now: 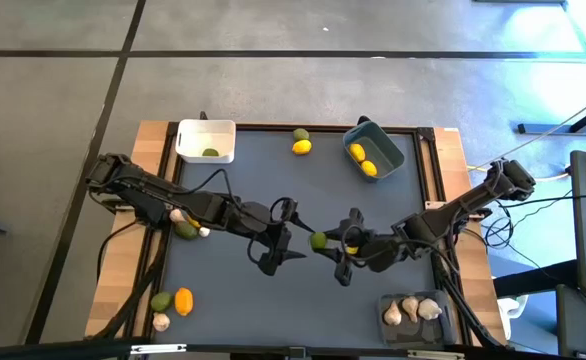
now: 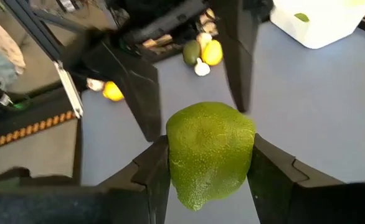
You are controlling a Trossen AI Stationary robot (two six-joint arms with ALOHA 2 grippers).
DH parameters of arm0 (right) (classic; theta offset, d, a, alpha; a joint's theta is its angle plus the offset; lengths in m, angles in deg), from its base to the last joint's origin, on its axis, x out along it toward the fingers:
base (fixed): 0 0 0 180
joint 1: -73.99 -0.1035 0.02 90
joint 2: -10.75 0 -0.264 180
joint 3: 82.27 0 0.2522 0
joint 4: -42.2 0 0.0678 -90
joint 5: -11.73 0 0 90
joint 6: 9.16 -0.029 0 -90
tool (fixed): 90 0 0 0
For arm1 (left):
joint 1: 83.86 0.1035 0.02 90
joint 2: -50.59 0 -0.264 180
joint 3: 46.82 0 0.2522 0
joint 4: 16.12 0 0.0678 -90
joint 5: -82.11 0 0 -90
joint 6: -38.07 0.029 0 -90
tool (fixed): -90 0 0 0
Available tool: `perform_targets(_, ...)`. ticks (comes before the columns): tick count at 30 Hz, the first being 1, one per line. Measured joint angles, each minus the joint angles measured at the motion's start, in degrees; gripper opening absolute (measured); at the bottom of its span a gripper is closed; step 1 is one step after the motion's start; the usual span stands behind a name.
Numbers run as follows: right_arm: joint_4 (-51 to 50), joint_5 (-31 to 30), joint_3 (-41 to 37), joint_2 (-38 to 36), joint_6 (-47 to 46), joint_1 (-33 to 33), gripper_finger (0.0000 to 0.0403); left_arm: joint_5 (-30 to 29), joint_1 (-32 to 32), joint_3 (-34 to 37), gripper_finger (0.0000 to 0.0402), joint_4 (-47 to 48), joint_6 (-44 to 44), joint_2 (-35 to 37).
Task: Sort produce into baskets
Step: Put the lime into the white bin
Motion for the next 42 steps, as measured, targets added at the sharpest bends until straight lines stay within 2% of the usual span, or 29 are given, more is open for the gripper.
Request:
perform_targets(11, 8.3, -0.6, 0.0, 2.5, 1.4, 1.2, 0.0166, 0.0, 0.0, 0.0, 0.0296, -3.7, 0.8, 0.0)
perform_targets(17, 8.8, 0.0, 0.0, 2.5, 1.4, 1.5, 0.0167, 0.0, 0.0, 0.0, 0.0290, -4.0, 0.8, 0.0)
perform_targets(26, 10.1, 0.4, 0.0, 2.5, 0.9, 1.5, 0.0196, 0.4, -0.1, 0.0, 0.0194, -5.0, 0.7, 0.1)
perform_targets(31, 10.5, 0.5, 0.0, 2.4, 2.0, 1.5, 0.0222, 0.9, -0.1, 0.1, 0.0170, -5.1, -0.9, 0.1)
perform_targets(37, 3.4, 3.6, 2.6, -1.1, 5.4, -0.5, 0.0244, 2.0, 0.0, -0.1, 0.0173, -6.6, -8.8, 0.0)
perform_targets(42, -5.5, 5.0, 3.5, -3.7, 5.3, -4.6, 0.0244, 9.7, 0.2, 0.0, 0.0169, -6.0, -13.0, -0.1)
